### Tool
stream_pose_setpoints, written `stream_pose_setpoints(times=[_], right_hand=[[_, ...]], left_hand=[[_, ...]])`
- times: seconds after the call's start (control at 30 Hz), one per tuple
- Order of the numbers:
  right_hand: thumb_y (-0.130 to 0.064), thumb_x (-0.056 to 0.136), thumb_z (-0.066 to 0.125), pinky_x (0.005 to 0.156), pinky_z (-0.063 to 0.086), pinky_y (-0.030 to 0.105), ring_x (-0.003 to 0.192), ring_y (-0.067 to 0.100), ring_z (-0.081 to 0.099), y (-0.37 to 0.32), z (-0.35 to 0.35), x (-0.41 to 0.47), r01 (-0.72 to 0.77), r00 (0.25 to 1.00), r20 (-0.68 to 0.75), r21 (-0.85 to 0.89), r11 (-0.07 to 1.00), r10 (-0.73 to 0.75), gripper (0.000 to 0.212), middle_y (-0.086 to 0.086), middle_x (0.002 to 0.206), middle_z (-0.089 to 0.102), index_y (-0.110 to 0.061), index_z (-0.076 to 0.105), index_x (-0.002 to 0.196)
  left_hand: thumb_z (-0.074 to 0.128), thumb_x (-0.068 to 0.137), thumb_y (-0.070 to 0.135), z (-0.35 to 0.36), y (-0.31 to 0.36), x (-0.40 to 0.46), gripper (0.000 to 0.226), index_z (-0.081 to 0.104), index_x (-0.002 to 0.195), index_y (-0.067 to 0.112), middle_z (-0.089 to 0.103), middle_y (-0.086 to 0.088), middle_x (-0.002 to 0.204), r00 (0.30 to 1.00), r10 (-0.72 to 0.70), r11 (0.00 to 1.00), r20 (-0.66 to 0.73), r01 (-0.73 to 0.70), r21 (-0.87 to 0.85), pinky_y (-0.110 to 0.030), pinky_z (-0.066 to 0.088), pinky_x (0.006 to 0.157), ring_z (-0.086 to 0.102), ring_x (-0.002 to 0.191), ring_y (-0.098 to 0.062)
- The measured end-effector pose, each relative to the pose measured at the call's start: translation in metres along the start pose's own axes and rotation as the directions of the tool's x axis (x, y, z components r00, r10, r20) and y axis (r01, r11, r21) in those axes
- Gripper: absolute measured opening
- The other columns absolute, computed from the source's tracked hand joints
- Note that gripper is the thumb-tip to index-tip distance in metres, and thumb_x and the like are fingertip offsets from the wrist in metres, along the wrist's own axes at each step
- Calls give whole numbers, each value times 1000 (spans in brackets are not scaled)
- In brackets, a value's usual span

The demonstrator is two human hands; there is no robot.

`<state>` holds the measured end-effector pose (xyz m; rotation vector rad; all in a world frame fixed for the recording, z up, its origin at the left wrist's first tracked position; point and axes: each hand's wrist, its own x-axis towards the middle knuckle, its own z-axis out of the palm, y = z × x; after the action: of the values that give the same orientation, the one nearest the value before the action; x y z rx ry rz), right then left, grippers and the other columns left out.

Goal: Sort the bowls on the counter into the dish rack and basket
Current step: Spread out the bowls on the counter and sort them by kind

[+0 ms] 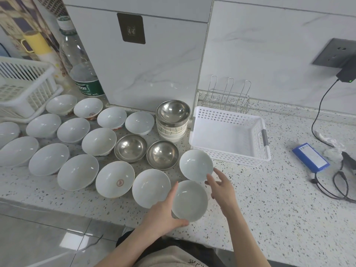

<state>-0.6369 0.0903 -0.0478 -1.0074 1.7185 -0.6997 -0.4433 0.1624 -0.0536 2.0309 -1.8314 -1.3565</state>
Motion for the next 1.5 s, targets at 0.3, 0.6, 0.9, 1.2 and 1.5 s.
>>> stream_pose_setpoints(times=[0.3,0.6,0.9,1.2,1.5], right_hand=[[-21,88,58,57,48,25,43,7,43,-3,6,6,15,998,53,34,999,-16,55,21,94,71,-40,48,139],[-19,89,59,54,46,22,49,10,45,-3,8,3,20,996,80,93,995,-27,55,18,92,72,-54,47,129],[-23,89,59,43,38,14,45,5,45,-6,10,-4,-22,997,69,99,995,15,48,8,87,74,-67,52,106],[-33,94,53,94,47,44,102,22,60,-5,14,-7,-103,993,-51,29,994,104,61,0,110,68,-24,30,150],[-32,94,50,92,49,49,100,21,61,-57,24,-1,-9,944,-329,-29,1000,-1,41,-7,106,61,-25,49,134]], left_hand=[[78,69,55,0,-1,2,121,-12,150,48,62,4,110,1000,14,1000,-16,-13,25,-34,52,90,62,98,-15],[78,69,56,1,-2,3,121,-12,150,48,61,4,123,1000,18,1000,-20,-17,19,-35,52,90,61,105,-16],[78,69,56,0,0,6,121,-11,149,46,62,5,123,1000,27,997,-13,-26,79,-28,49,81,62,104,-16],[83,71,42,-18,4,1,133,-23,150,40,60,2,109,988,32,999,153,-32,-8,-25,48,78,60,88,-12],[56,91,45,-97,-10,10,83,2,153,42,75,10,76,999,39,900,37,-19,-435,-15,41,45,50,43,1]])
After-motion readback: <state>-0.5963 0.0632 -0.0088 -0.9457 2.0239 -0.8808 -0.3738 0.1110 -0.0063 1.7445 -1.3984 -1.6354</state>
